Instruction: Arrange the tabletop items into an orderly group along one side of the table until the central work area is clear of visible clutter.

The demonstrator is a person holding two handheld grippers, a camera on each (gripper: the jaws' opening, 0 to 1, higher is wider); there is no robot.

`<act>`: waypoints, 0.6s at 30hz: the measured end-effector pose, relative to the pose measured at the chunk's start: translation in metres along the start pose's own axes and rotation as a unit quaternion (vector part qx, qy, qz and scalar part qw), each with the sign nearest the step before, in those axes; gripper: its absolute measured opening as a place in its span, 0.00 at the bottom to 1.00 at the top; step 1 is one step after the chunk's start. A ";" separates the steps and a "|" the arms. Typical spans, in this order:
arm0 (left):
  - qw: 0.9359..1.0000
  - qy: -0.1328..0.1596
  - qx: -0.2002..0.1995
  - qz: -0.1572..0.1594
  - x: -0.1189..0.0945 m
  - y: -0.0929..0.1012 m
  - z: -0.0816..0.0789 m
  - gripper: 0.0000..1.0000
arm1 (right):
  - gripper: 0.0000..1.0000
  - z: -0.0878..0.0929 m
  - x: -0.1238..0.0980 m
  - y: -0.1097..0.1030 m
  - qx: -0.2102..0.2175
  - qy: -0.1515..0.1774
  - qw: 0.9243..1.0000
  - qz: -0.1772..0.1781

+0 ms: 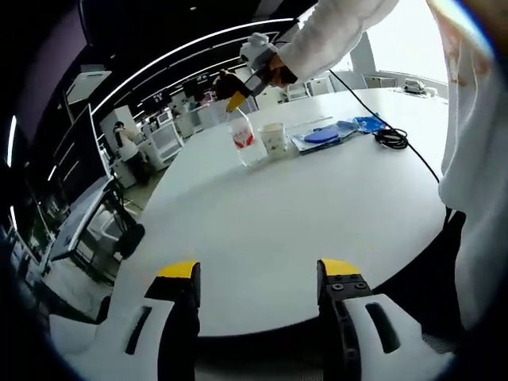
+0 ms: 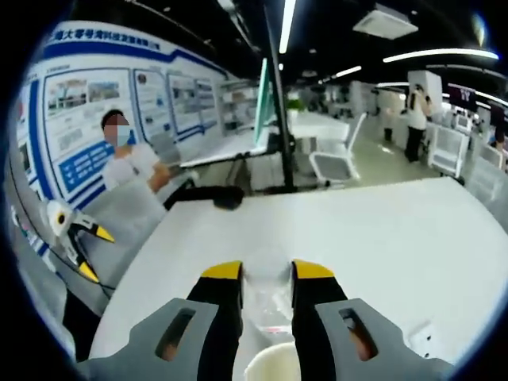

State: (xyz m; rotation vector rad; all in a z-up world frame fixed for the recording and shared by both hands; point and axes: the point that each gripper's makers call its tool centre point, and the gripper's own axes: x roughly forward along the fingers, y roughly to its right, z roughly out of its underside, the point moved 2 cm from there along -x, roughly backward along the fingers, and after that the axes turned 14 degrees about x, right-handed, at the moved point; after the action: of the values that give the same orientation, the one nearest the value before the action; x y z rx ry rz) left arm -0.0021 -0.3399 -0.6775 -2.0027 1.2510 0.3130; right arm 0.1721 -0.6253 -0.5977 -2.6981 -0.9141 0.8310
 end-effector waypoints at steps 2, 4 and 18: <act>1.000 -0.001 0.004 0.001 0.000 0.001 0.001 0.59 | 0.21 0.001 0.000 0.002 0.019 0.004 1.000 0.008; 1.000 -0.003 0.007 0.001 0.000 0.001 0.001 0.59 | 0.21 0.002 -0.001 0.004 0.031 0.010 0.999 0.011; 1.000 -0.008 0.013 0.000 0.000 0.000 0.004 0.62 | 0.49 0.023 -0.008 -0.009 0.006 -0.014 0.999 0.034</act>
State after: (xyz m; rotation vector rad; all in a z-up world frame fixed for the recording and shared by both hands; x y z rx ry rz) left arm -0.0019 -0.3374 -0.6800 -1.9742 1.2399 0.3094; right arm 0.1493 -0.6236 -0.6097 -2.7276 -0.8248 0.8876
